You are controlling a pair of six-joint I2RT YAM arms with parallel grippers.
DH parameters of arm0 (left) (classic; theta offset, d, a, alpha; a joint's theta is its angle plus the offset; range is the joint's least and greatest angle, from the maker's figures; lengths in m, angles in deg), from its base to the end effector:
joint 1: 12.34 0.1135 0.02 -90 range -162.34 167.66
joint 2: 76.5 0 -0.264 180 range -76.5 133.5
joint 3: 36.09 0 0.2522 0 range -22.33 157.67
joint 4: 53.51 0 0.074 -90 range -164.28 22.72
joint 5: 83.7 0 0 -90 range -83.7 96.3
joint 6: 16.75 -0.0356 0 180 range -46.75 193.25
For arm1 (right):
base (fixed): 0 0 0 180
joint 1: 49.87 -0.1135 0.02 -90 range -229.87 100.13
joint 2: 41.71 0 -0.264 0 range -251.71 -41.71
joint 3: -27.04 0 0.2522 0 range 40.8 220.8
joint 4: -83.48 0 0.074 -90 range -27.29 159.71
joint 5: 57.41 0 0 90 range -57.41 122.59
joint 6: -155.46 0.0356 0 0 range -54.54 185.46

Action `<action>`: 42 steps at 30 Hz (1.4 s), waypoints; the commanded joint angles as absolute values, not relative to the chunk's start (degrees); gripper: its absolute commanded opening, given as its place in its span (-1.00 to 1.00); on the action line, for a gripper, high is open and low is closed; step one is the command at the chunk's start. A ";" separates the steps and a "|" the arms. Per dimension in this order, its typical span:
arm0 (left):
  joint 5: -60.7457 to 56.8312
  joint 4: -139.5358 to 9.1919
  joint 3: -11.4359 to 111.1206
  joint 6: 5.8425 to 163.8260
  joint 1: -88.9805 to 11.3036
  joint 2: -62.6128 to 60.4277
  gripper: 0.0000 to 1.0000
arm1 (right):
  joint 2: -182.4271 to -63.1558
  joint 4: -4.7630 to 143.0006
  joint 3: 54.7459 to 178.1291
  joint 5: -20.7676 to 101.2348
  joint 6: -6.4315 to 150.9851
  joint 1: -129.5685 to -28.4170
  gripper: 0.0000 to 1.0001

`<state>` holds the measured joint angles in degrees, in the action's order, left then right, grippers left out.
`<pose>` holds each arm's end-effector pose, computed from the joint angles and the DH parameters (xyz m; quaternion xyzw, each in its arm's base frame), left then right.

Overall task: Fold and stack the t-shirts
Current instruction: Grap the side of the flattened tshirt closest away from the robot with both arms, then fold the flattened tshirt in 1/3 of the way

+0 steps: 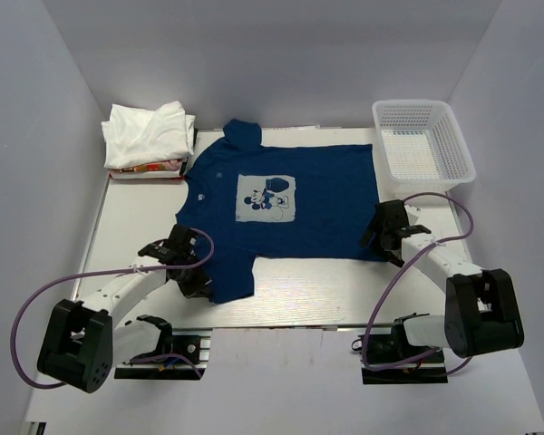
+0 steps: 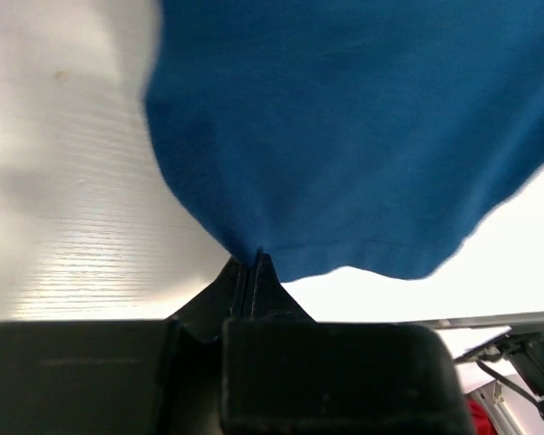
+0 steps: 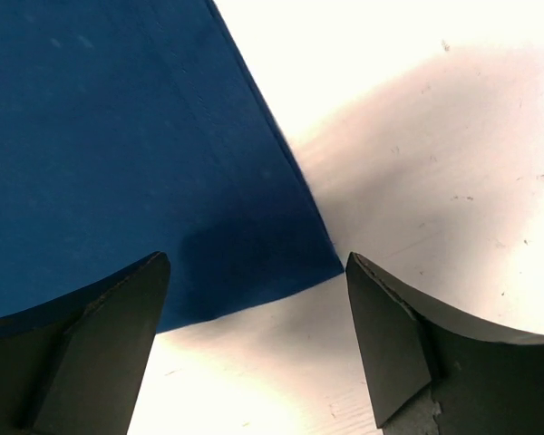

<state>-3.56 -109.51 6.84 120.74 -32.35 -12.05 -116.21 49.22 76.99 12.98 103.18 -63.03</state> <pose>0.1523 -0.0620 0.1527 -0.2262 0.9643 -0.1312 0.0426 0.2311 0.0418 0.1711 0.2466 0.9177 -0.0343 0.3097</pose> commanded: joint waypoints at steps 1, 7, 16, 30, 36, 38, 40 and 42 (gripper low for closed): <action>-5.64 -107.72 10.54 118.18 -32.55 -14.10 -1.00 | -117.64 51.34 76.84 15.19 101.94 -62.43 0.64; -9.51 -102.61 12.48 118.17 -32.55 -15.15 -1.00 | -122.21 52.93 78.15 15.89 101.76 -62.26 -0.07; -9.52 -97.44 21.25 115.89 -32.55 -11.57 -1.00 | -120.46 51.61 80.61 15.80 100.01 -62.52 -0.92; 4.79 -95.31 48.85 113.34 -29.84 12.34 -1.00 | -128.89 47.57 97.92 14.84 96.58 -62.26 -1.00; 6.83 -98.12 62.03 113.33 -27.81 23.16 -1.00 | -137.06 44.51 107.85 13.96 95.87 -61.12 -1.00; 7.71 -98.13 64.32 112.81 -26.15 25.27 -1.00 | -140.30 43.79 112.16 13.26 95.87 -61.03 -1.00; 8.94 -98.13 67.92 112.81 -25.27 28.69 -1.00 | -141.64 42.91 114.89 12.91 95.44 -60.50 -1.00; 8.94 -98.73 72.39 112.11 -24.47 31.59 -1.00 | -144.18 42.65 117.78 12.82 95.17 -60.06 -1.00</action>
<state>6.64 -97.60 66.66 113.44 -25.81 30.15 -142.37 45.14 113.40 14.75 96.27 -60.98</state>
